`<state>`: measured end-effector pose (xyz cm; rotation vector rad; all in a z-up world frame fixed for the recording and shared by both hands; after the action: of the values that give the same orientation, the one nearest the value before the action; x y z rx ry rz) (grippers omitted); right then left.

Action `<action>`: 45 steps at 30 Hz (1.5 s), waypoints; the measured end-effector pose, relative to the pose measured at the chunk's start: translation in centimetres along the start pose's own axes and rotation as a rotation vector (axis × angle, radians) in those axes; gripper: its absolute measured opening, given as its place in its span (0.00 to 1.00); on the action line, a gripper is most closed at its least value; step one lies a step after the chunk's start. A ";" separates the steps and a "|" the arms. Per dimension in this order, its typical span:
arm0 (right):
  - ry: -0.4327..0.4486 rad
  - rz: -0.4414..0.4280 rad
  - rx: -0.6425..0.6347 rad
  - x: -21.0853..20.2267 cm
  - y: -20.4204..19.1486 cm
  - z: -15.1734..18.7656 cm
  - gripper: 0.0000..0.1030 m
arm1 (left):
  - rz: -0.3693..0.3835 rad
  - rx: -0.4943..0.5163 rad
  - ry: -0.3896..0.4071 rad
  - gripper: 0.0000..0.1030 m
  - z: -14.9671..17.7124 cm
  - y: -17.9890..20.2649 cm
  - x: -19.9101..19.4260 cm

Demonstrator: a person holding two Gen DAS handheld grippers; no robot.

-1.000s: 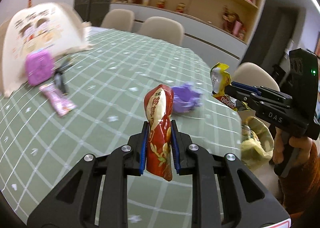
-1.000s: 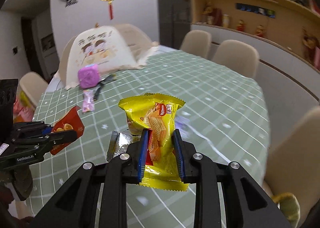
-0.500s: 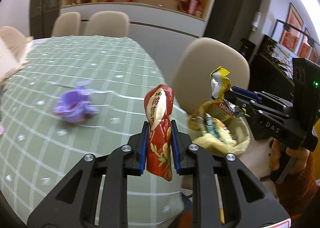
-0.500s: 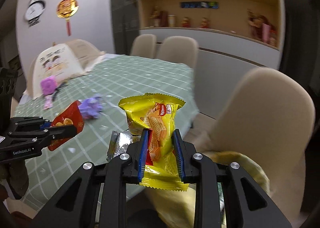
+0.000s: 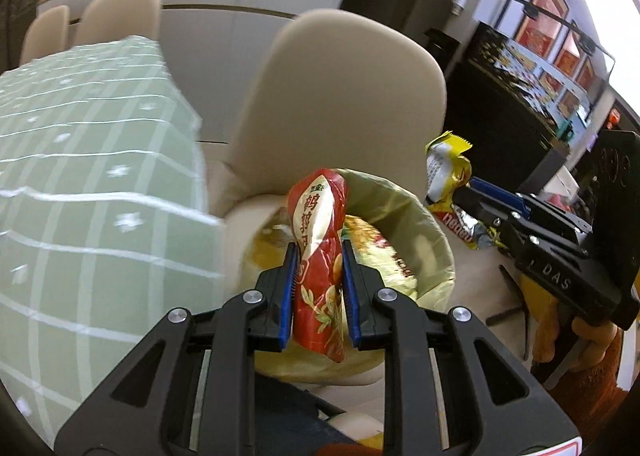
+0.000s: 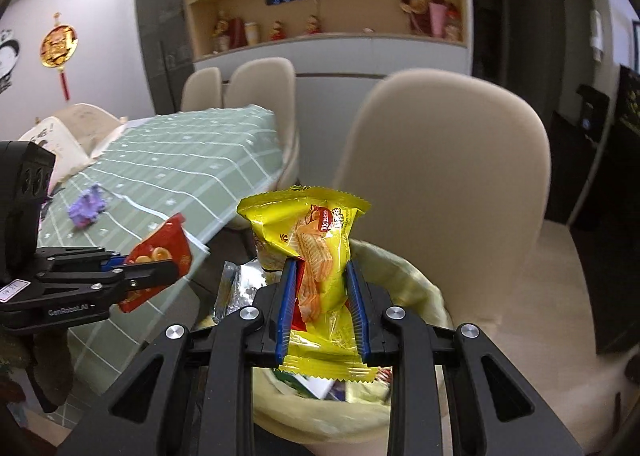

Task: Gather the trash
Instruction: 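Carry red snack bag and yellow wafer to the yellow trash bag and release both, then move both open tools back over the remaining wrappers on the table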

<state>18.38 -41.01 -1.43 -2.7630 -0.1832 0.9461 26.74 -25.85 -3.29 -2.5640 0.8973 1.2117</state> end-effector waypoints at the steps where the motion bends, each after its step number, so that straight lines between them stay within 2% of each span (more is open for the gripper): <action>1: -0.003 0.008 0.009 -0.1 0.5 0.2 0.24 | 0.009 0.006 -0.003 0.18 -0.2 0.5 0.5; 7: -0.015 0.024 0.060 -0.4 3.7 1.2 0.24 | 0.066 0.028 -0.035 0.21 -0.7 3.6 4.0; 10: -0.017 0.035 0.085 -0.4 4.8 1.6 0.24 | 0.084 0.023 -0.053 0.45 -0.9 4.2 5.3; 17: -0.036 0.033 0.118 0.6 5.9 2.4 0.24 | 0.066 -0.032 -0.081 0.58 -1.0 2.8 6.2; 21: -0.050 0.032 0.112 2.0 5.5 2.3 0.24 | 0.095 -0.045 -0.082 0.59 -0.9 2.3 5.8; 24: -0.061 0.046 0.094 2.5 5.2 2.3 0.24 | 0.130 -0.072 -0.077 0.65 -1.3 2.0 5.3; 31: -0.101 0.029 0.086 3.8 4.9 2.6 0.25 | 0.084 -0.081 -0.036 0.65 -1.9 1.3 3.7; 36: -0.159 0.005 0.093 5.1 4.5 3.6 0.31 | 0.046 -0.085 -0.043 0.67 -1.1 0.5 3.1; 39: -0.191 0.001 0.096 5.9 4.2 4.1 0.34 | 0.023 -0.091 -0.048 0.72 -0.7 -0.1 3.0; 40: -0.196 -0.001 0.093 6.1 4.0 4.2 0.37 | 0.018 -0.093 -0.048 0.72 -0.6 -0.2 3.0; 42: -0.195 0.005 0.069 6.0 3.6 4.2 0.54 | 0.003 -0.100 -0.045 0.73 -0.3 -0.7 2.7; 45: -0.165 0.042 0.029 5.5 3.0 3.9 0.54 | -0.016 -0.121 -0.035 0.74 0.0 -1.8 1.8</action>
<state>20.43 -42.30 -8.36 -2.6718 -0.1368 1.1785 28.64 -25.21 -4.80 -2.6274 0.8182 1.3414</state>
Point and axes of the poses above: each gripper's, at about its wrist camera, not at the fingertips, and x roughly the way its jaws point, y to its right, z to its underside, the point moved 2 cm from there along x, roughly the way its jaws point, and after that the axes turned 15 degrees about -z, right-handed, at the moved point
